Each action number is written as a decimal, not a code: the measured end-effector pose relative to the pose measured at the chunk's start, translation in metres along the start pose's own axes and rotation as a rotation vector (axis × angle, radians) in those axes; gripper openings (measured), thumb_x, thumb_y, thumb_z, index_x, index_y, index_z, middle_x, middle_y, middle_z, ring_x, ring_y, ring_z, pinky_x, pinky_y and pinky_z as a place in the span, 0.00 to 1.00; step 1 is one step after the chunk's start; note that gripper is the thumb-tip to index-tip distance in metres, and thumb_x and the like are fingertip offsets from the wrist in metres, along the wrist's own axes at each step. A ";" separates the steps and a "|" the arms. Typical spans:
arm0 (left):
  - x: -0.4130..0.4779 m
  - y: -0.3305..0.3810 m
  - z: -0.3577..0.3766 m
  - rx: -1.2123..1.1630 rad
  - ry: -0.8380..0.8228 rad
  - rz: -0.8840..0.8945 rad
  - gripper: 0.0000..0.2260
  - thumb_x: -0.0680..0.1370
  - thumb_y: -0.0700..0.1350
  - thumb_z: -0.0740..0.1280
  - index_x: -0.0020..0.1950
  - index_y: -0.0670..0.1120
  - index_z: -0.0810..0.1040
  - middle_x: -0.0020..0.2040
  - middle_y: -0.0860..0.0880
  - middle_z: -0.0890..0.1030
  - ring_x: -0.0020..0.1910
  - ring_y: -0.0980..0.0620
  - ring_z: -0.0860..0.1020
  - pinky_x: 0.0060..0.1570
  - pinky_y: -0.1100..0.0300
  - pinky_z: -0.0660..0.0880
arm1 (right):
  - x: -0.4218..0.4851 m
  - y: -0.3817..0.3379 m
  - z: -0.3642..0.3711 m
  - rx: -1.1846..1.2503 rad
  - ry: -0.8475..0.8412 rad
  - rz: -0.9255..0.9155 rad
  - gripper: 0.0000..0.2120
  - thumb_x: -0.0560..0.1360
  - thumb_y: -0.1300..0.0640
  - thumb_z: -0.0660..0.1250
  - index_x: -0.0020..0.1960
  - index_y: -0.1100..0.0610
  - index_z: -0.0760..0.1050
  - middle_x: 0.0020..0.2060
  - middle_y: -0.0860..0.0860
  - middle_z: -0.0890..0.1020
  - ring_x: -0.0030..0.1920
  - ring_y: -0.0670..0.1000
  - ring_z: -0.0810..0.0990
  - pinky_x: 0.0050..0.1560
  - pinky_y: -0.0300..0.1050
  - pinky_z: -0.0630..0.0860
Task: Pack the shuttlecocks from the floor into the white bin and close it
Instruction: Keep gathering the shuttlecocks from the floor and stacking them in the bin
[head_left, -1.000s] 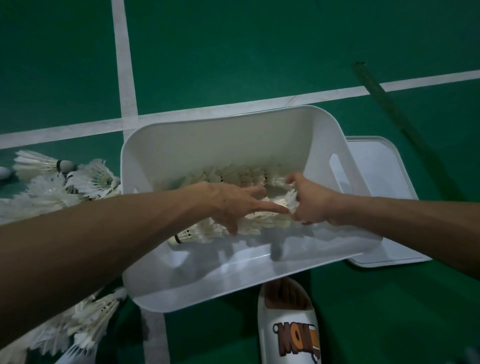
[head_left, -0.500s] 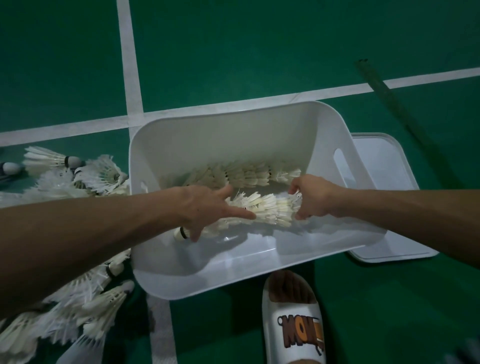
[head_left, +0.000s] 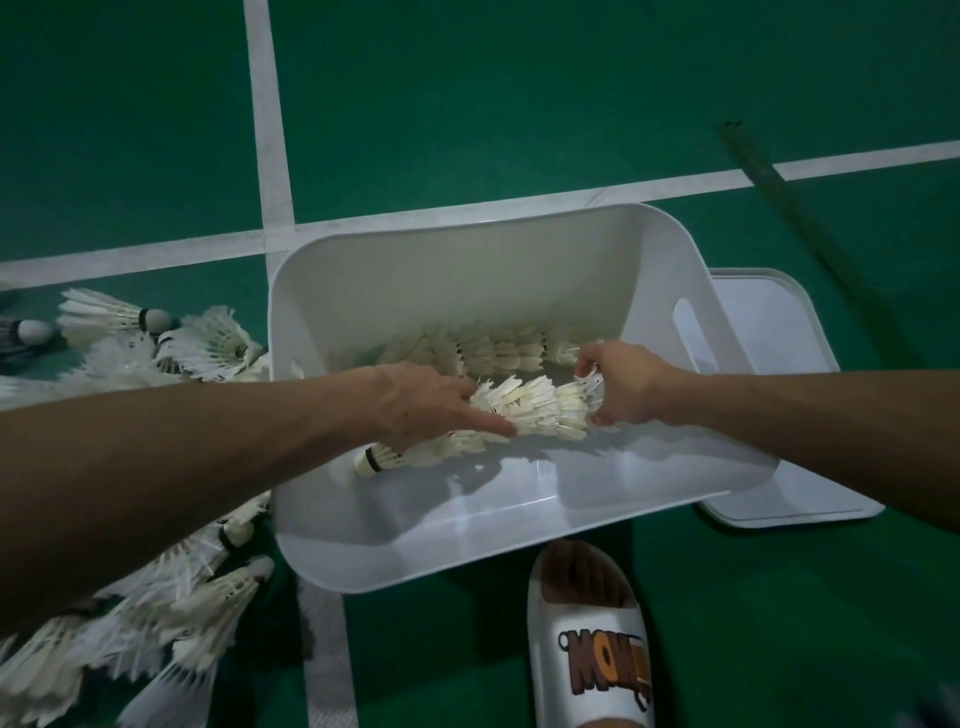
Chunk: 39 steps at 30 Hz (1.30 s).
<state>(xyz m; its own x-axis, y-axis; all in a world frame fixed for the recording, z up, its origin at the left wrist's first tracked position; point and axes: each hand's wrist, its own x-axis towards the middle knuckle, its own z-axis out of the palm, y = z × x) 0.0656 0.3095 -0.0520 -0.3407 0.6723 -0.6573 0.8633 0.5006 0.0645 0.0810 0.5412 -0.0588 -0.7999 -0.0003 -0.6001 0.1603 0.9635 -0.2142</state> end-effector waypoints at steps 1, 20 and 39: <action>0.000 -0.001 0.000 -0.019 0.009 -0.002 0.42 0.77 0.33 0.62 0.75 0.67 0.42 0.67 0.44 0.61 0.35 0.51 0.64 0.37 0.58 0.66 | 0.000 0.000 0.000 0.000 -0.001 -0.001 0.27 0.66 0.62 0.77 0.62 0.55 0.73 0.58 0.55 0.78 0.53 0.55 0.76 0.49 0.41 0.71; 0.000 -0.010 -0.006 -0.167 0.086 0.000 0.49 0.69 0.42 0.75 0.75 0.65 0.45 0.70 0.50 0.61 0.53 0.52 0.70 0.40 0.60 0.70 | -0.022 -0.010 -0.030 -0.235 -0.099 -0.069 0.38 0.65 0.54 0.79 0.69 0.54 0.65 0.54 0.55 0.78 0.45 0.52 0.73 0.42 0.41 0.68; -0.115 -0.068 -0.069 -0.309 0.770 -0.361 0.23 0.75 0.53 0.68 0.68 0.48 0.70 0.66 0.45 0.70 0.65 0.45 0.67 0.66 0.48 0.65 | -0.049 -0.155 -0.135 -0.260 0.391 -0.473 0.22 0.69 0.46 0.73 0.61 0.52 0.76 0.60 0.52 0.79 0.59 0.55 0.76 0.58 0.46 0.73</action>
<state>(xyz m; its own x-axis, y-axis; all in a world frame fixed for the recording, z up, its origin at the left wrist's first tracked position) 0.0208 0.2358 0.0710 -0.8221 0.5693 0.0008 0.5551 0.8013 0.2233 0.0175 0.4276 0.1075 -0.9086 -0.3887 -0.1528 -0.3646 0.9166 -0.1637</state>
